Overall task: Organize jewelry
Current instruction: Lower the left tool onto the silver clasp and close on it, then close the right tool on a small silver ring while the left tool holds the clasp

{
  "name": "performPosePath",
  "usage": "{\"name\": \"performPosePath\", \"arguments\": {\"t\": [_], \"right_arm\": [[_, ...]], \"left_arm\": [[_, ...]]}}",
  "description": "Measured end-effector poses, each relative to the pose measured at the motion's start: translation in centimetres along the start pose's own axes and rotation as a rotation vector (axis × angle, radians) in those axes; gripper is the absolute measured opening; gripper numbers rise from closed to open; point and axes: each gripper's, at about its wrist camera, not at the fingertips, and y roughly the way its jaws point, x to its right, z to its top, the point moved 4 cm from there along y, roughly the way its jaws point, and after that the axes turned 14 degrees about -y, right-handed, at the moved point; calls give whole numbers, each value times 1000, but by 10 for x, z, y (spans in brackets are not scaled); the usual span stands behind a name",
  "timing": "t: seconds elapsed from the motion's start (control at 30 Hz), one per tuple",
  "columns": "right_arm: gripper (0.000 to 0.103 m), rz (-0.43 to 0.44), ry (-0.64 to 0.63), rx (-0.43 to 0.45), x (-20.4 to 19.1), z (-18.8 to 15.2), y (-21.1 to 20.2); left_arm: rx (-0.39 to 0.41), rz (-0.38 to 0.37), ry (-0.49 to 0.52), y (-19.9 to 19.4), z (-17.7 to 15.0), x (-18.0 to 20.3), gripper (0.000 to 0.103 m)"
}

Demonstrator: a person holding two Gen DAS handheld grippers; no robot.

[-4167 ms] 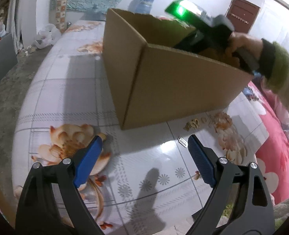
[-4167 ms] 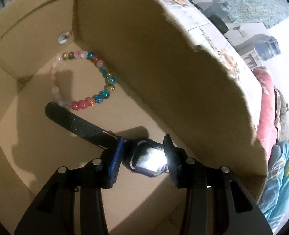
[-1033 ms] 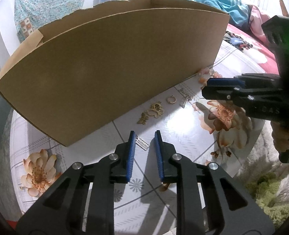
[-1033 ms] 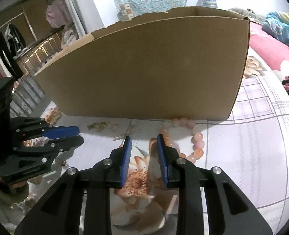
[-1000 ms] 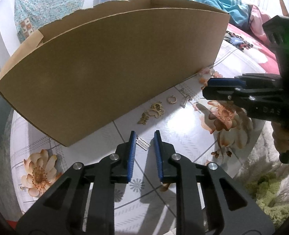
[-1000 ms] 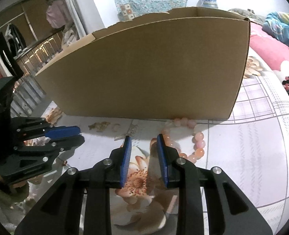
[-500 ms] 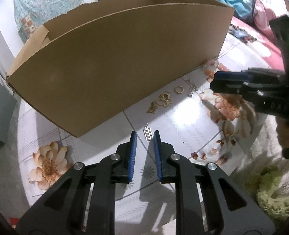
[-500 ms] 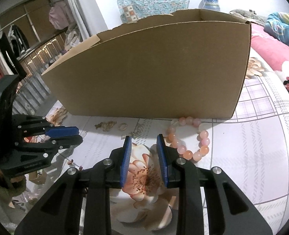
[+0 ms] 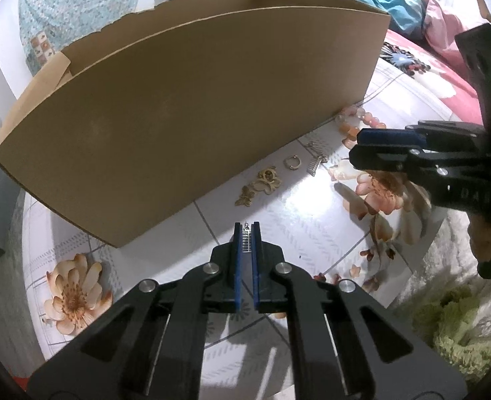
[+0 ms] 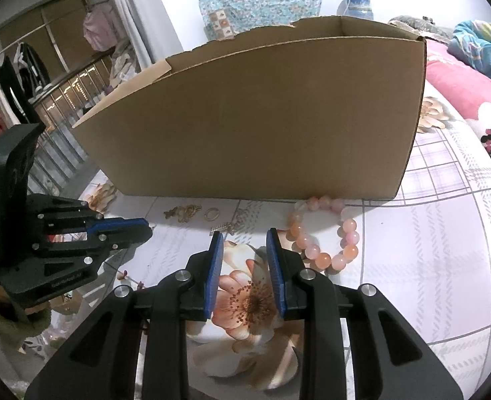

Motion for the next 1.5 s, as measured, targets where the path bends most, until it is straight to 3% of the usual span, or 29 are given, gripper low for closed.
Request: {"name": "performPosePath", "arguments": {"t": [0.4,0.93,1.27,1.3,1.5], "right_arm": [[27,16,-93,-26,-18,9,10],[24,-79,-231,-101,-29,22,33],[15,-98,-271,-126,-29,23,31],[3,-97,-268,-123,-29,23,30],[3,-67,-231,-131,-24,20,26]], "left_arm": [[43,-23,-43,-14,-1,-10,4],[47,-69,-63,-11,-6,-18,4],[49,-71,-63,-11,-8,-17,4],[49,-71,-63,-11,-7,-17,4],[54,-72,-62,-13,-9,-20,4]]}}
